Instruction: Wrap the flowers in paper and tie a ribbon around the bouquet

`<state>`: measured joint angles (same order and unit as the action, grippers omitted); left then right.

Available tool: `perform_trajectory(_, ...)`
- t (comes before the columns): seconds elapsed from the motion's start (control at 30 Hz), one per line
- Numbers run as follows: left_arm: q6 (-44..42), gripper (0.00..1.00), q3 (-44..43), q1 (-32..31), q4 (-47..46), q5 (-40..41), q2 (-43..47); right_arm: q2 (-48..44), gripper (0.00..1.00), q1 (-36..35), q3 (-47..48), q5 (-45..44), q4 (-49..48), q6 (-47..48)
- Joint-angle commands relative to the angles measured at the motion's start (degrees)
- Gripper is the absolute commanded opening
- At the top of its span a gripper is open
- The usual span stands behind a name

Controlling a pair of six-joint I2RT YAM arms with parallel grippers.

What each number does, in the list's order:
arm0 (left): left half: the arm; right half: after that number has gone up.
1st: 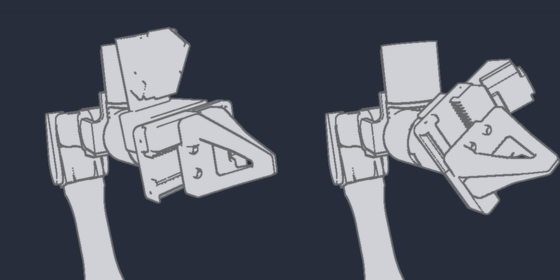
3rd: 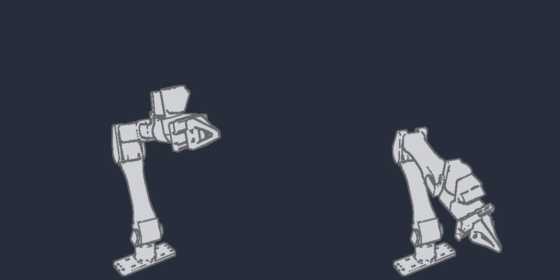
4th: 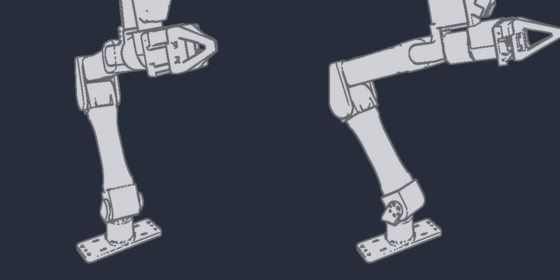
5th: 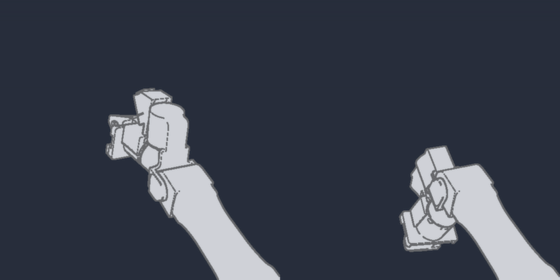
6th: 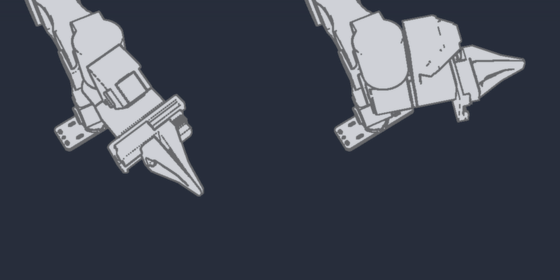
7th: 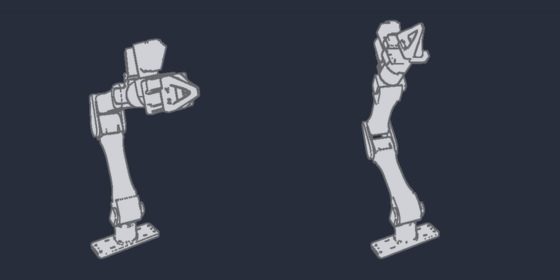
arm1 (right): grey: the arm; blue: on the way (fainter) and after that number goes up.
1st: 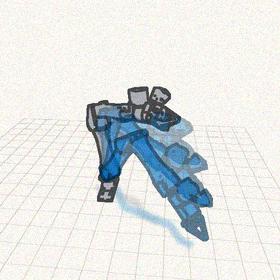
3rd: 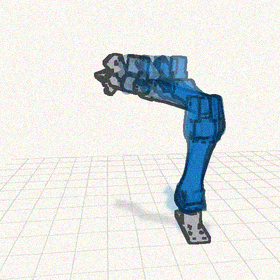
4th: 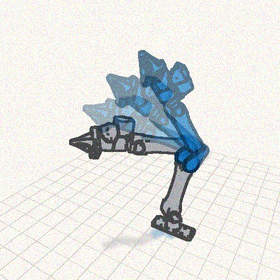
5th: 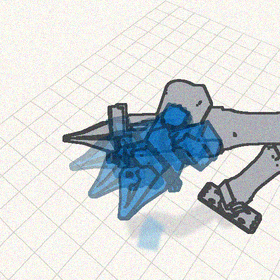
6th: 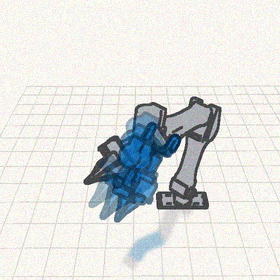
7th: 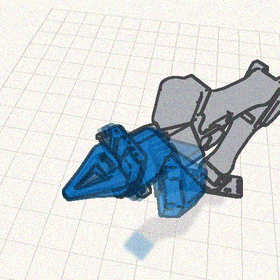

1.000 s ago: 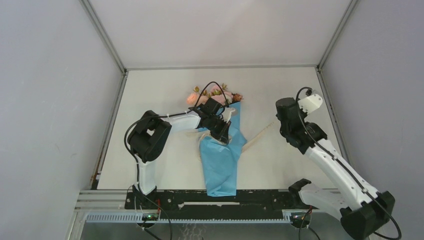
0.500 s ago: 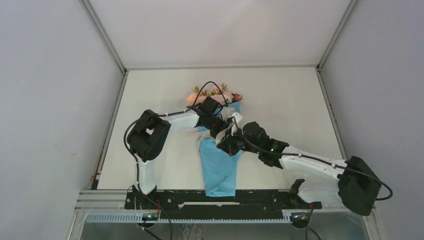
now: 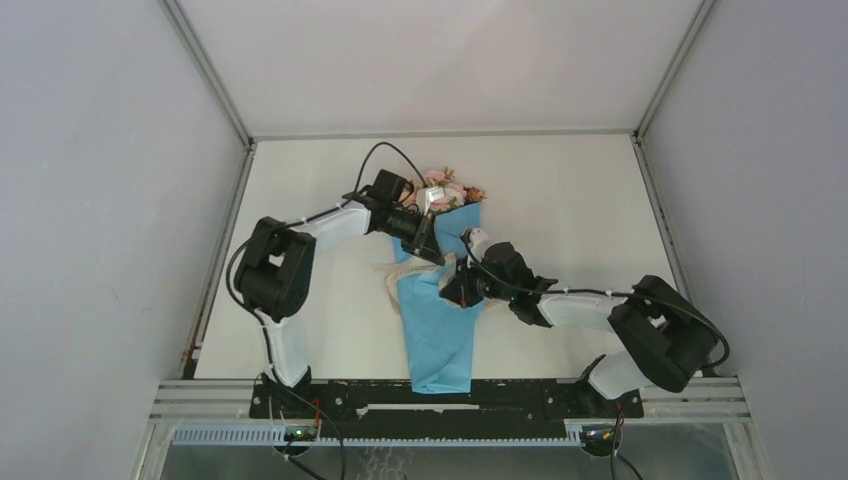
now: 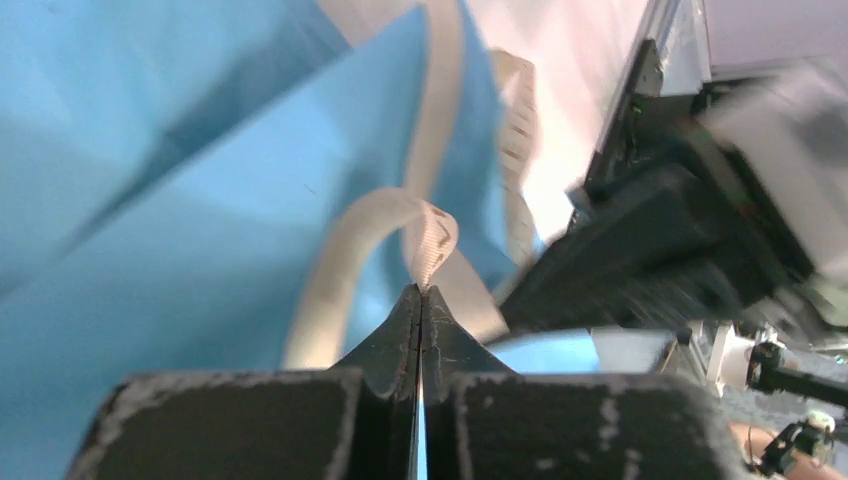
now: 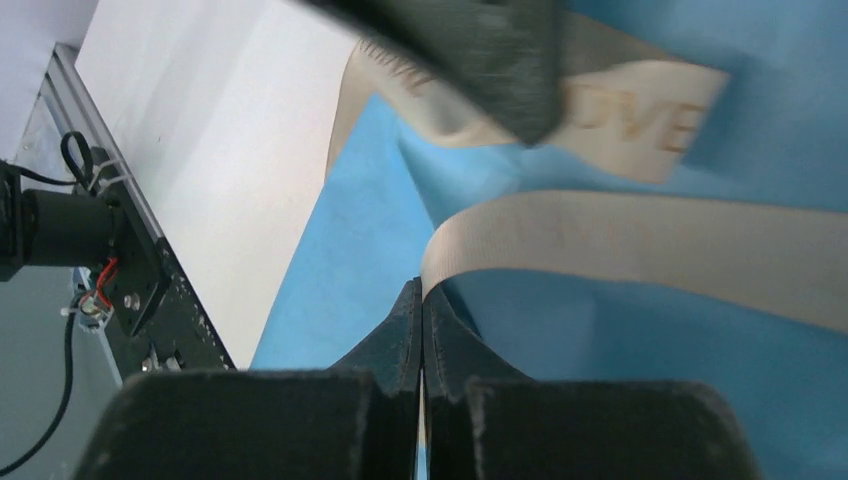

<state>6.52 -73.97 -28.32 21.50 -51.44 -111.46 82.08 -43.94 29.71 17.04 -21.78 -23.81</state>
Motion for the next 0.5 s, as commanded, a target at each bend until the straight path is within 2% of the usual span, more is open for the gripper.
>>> perform_trajectory(0.0,-8.62,0.0,-3.74,1.59,10.55,-6.4,11.81,4.38,0.0,2.95,4.52,3.94,-6.89,-2.93)
perform_trajectory(0.1,-10.48,0.0,-4.11,1.84,15.53,-7.96,15.82,7.56,0.0,4.32,7.52,6.79,-7.94,-4.2)
perform_trajectory(0.23,-11.72,0.0,-3.85,0.48,16.08,-9.75,21.76,10.98,0.04,5.56,8.42,10.96,-14.15,-8.13)
perform_trajectory(0.3,-12.41,0.0,-4.28,-0.56,16.1,-10.3,23.44,11.61,0.13,5.79,8.38,11.69,-15.62,-8.97)
perform_trajectory(0.37,-12.07,0.0,-4.83,-1.03,15.25,-11.31,22.81,11.12,0.28,5.97,8.41,12.17,-15.64,-9.29)
perform_trajectory(0.47,-7.66,0.0,-3.99,-1.04,10.78,-10.84,19.95,9.16,0.45,6.16,8.32,13.49,-14.29,-8.75)
